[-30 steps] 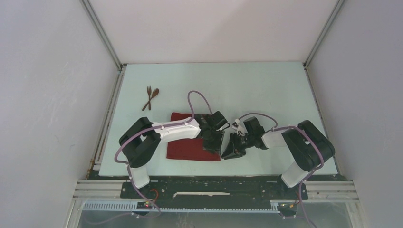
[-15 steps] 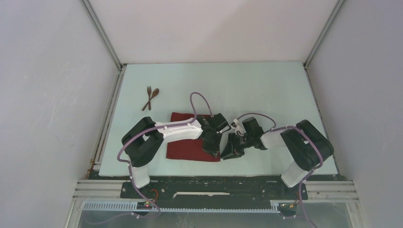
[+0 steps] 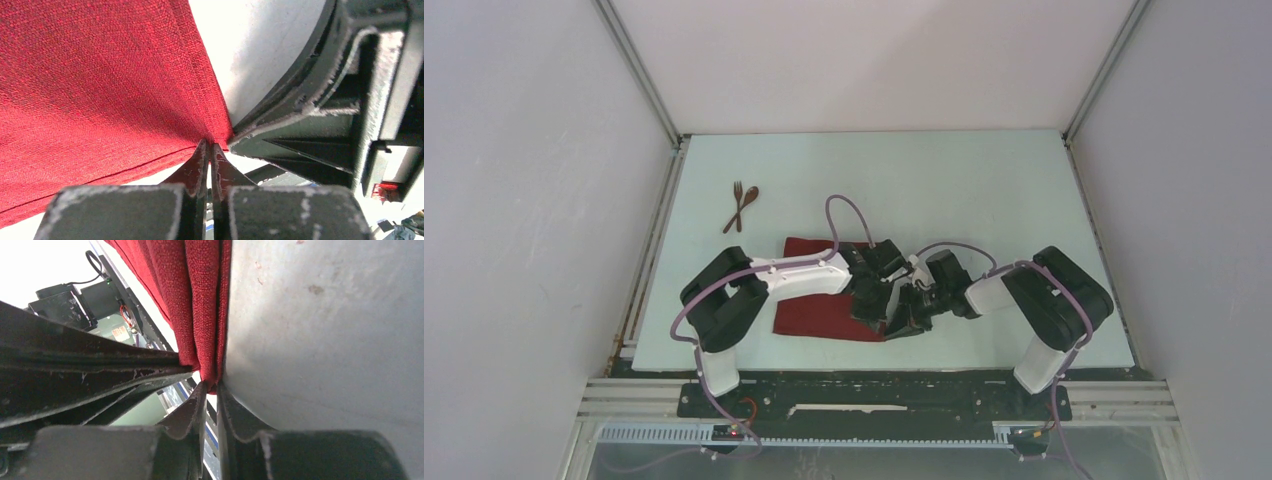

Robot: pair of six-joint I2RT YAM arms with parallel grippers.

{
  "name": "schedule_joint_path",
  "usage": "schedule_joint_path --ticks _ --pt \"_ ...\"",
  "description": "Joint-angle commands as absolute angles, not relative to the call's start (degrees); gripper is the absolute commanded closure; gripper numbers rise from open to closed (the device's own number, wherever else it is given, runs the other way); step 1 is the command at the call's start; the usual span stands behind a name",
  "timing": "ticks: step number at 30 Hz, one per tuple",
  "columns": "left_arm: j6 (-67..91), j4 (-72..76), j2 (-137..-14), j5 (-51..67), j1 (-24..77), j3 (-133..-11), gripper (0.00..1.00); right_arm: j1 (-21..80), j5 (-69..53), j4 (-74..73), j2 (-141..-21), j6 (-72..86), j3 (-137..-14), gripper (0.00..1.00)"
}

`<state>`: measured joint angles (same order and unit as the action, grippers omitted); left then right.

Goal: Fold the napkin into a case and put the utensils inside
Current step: Smooth out the lower triangle-folded napkin at the center of the board, then move the lower triangle-folded napkin to the center of the board.

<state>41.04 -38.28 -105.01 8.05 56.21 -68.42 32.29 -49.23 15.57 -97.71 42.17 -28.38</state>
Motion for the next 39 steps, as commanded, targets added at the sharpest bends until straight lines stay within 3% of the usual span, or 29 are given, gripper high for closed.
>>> schedule_joint_path --ticks 1,8,12,15,21,26,33,36,39 --pt "41.62 -38.87 -102.53 10.05 57.38 -71.24 0.99 32.80 -48.54 18.87 -98.75 43.75 -28.03 0.82" --pt "41.53 -38.58 -103.44 10.81 57.74 -71.56 0.99 31.81 -48.42 18.64 -98.44 44.08 -27.75 0.85" --pt "41.41 -38.59 -102.95 11.07 57.74 -71.27 0.96 30.47 -48.21 17.19 -96.75 43.56 -26.79 0.78" --pt "40.78 -39.88 -101.69 10.53 57.75 -71.47 0.86 28.75 -47.93 14.16 -94.28 42.51 -25.59 0.71" --pt "40.08 -42.79 -92.56 6.33 56.89 -68.47 0.56 29.31 -47.24 12.70 -88.84 43.11 -24.09 0.42" --pt "40.20 -43.85 -81.78 2.34 53.25 -64.15 0.49 32.66 -45.78 15.15 -91.89 45.24 -27.04 0.38" --pt "38.90 -42.75 -68.57 1.46 42.19 -56.28 0.46 35.28 -39.97 7.96 -95.69 43.06 -31.74 0.54" --pt "37.57 -42.38 -64.86 2.09 37.84 -55.47 0.44 34.75 -38.81 4.19 -96.46 41.10 -33.38 0.77" --pt "35.87 -42.23 -62.84 3.14 33.67 -55.54 0.44 33.72 -37.96 -2.55 -97.31 37.46 -36.01 0.93"
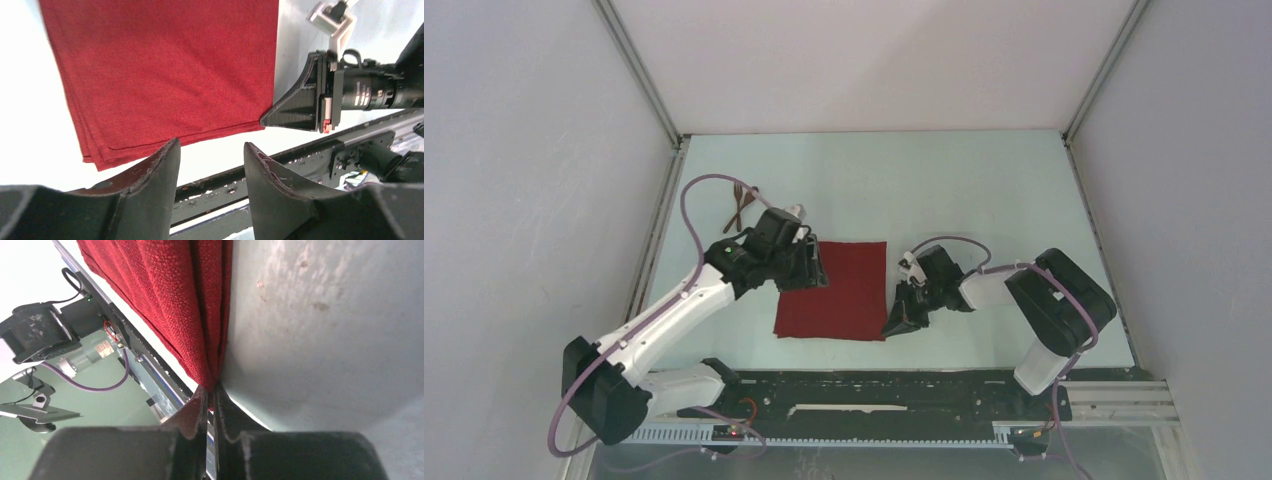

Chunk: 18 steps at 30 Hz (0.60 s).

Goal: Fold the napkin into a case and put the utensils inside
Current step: Move the lower triangle-folded napkin to the center of the board.

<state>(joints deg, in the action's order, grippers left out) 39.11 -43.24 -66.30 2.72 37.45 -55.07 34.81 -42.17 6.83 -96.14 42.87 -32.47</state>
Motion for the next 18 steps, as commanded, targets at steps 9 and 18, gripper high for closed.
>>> schedule_joint_path --ticks 9,18 --pt "30.90 -39.09 -61.75 11.79 24.06 -52.65 0.43 18.67 -29.30 -40.86 -101.87 22.86 -46.36 1.00" --pt "34.89 -26.24 -72.65 28.97 18.35 -48.04 0.43 13.22 -19.92 -50.09 -110.35 21.91 -64.59 0.79"
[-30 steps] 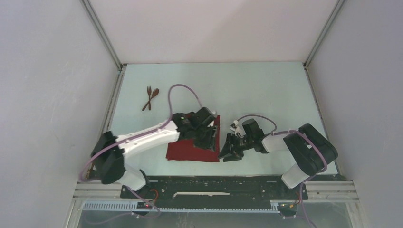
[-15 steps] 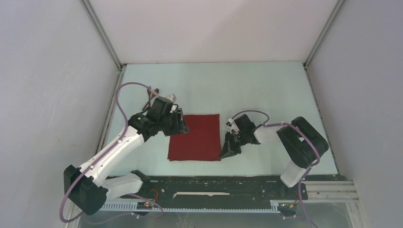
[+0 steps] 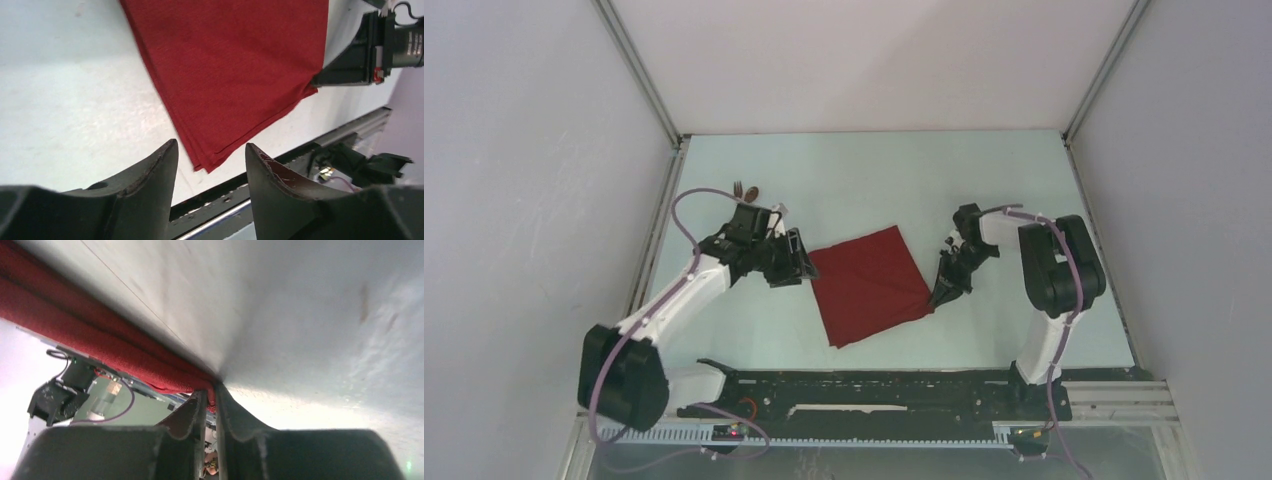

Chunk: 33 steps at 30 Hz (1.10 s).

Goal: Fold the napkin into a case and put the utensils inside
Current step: Move the lower triangle-folded napkin to the center of the board, then pick up the lower triangle-folded napkin from the center of the board.

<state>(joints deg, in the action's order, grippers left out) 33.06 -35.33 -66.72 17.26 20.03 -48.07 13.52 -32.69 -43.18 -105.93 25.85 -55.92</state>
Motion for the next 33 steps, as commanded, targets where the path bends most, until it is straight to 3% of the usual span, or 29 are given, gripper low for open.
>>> schedule_joint_path --ticks 1,4,7,11,14,20,25,30,33 --pt "36.10 -24.60 -74.98 30.37 18.03 -48.56 0.44 13.62 -13.81 -52.99 -111.09 21.14 -67.81 0.69" --pt "38.69 -21.71 -81.03 32.94 17.55 -52.03 0.46 15.21 7.06 -61.59 -109.30 20.66 -75.21 0.45" --pt "40.51 -20.40 -87.61 31.54 17.29 -56.30 0.55 19.78 17.11 -64.37 -102.91 20.76 -79.73 0.36" --pt "40.53 -21.18 -96.71 31.68 14.18 -60.69 0.74 32.64 5.10 -53.69 -94.13 18.38 -78.52 0.27" --pt "40.42 -21.56 -101.23 31.28 11.83 -62.24 0.80 43.59 -7.22 -38.70 -92.19 20.70 -74.62 0.23" --pt "38.33 -24.88 -106.58 28.36 9.77 -63.50 0.85 58.10 -1.29 -39.74 -105.72 27.25 -86.47 0.21" --pt "36.05 -29.15 -108.63 25.00 8.00 -67.34 0.81 64.08 5.82 -45.72 -114.56 31.74 -94.07 0.24" --pt "37.61 -29.29 -102.44 27.33 7.41 -66.24 0.59 66.69 8.15 -50.85 -119.86 35.32 -98.16 0.31" --pt "37.52 -31.21 -95.91 27.30 6.81 -66.46 0.52 67.35 7.33 -54.12 -122.56 36.92 -99.72 0.38"
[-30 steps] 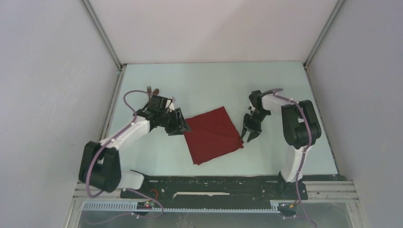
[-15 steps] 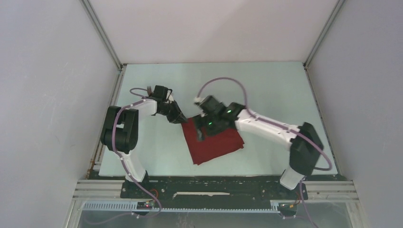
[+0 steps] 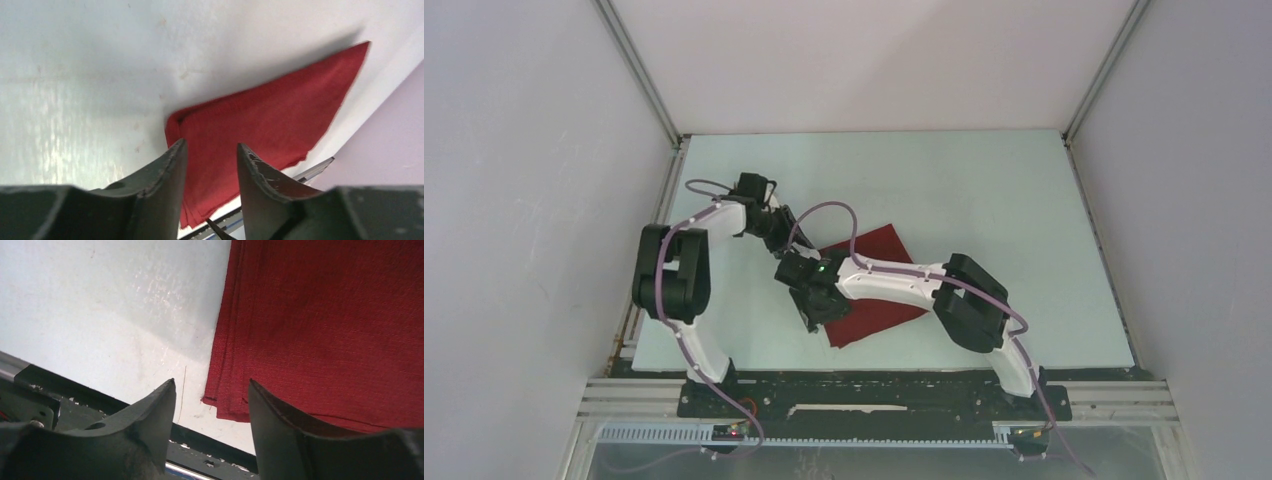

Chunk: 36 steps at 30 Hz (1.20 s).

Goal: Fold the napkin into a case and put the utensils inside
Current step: Pick up the lower triangle-folded napkin from the center of the board.

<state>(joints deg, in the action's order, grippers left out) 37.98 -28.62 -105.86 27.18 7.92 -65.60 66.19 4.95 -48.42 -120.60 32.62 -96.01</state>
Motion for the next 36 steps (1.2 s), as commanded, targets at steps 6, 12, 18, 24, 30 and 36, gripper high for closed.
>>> schedule_joint_path --ticks 6,12,18,24,30,36 --pt "35.45 -34.16 -84.99 23.28 5.01 -65.04 0.48 68.44 6.79 -59.13 -124.98 39.22 -101.95 0.43" --pt "33.46 -34.60 -79.50 19.05 2.82 -60.74 0.46 67.97 5.34 -60.77 -126.76 39.04 -101.85 0.37" --pt "33.14 -34.08 -77.69 20.58 1.58 -57.54 0.47 66.49 2.74 -58.43 -127.69 38.30 -99.91 0.39" --pt "32.46 -34.24 -76.37 21.43 0.18 -56.23 0.46 65.66 3.40 -57.94 -130.04 37.83 -99.64 0.54" --pt "32.15 -34.17 -74.28 21.50 -1.56 -54.34 0.46 64.72 7.73 -61.43 -130.97 38.78 -100.56 0.79" --pt "32.66 -30.66 -74.64 26.96 -1.54 -49.02 0.41 63.11 2.60 -56.05 -123.67 34.45 -98.92 1.00"
